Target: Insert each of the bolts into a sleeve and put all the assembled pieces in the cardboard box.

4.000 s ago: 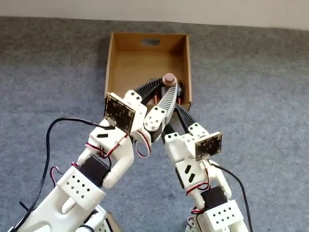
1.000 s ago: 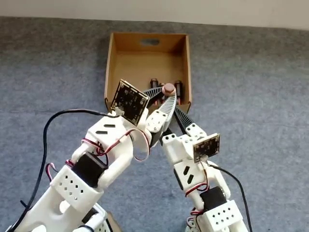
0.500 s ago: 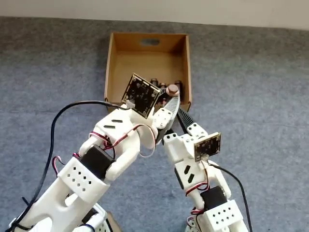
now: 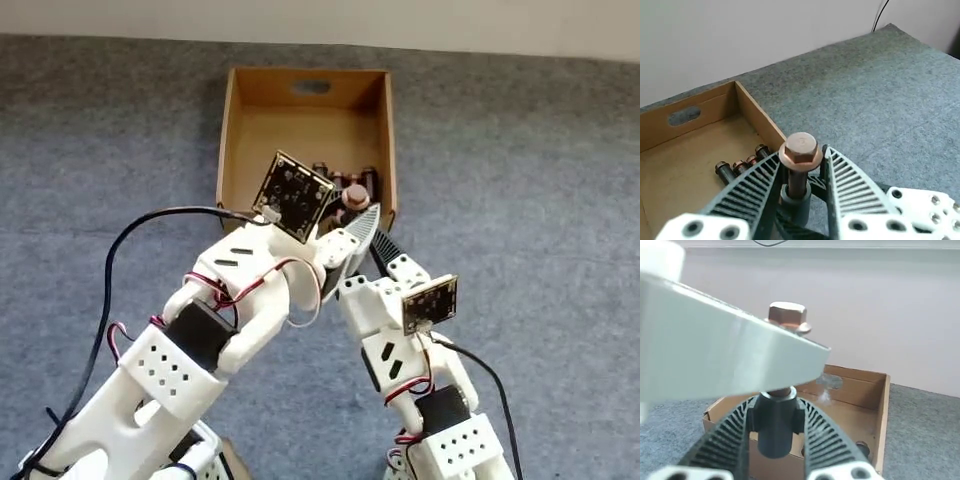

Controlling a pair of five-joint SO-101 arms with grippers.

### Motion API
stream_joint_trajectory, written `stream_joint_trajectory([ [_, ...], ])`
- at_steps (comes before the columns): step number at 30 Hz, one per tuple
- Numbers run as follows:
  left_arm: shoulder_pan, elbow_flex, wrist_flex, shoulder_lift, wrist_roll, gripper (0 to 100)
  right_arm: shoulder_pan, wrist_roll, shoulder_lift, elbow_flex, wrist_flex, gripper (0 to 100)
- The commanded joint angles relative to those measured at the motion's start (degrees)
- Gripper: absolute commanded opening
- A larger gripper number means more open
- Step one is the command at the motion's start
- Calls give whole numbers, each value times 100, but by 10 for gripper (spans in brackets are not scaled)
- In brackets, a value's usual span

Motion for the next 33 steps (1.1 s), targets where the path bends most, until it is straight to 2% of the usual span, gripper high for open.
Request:
stream_joint_trajectory([
  [1,75,-585,404,-198,-26,132,-22,35,-75,92,-101,5],
  [5,-127,-1068,1108,-154,-26,133,-22,35,-75,92,-101,5],
  [12,-409,-1508,1688,-145,-26,134,-22,35,-75,92,-101,5],
  [15,-330,-1525,1723,-145,-26,146,-22,35,-75,92,-101,5],
  [20,-268,-1499,1723,-145,-26,246,-22,35,-75,92,-101,5],
  [26,-312,-1516,1688,-145,-35,248,-22,35,-75,92,-101,5],
  [28,-470,-1516,1705,-145,-44,217,-22,35,-75,92,-101,5],
  [32,-980,-1534,1688,-145,-53,23,-22,35,-75,92,-101,5],
  [33,-1112,-1534,1679,-145,-53,1,-22,35,-66,92,-101,5],
])
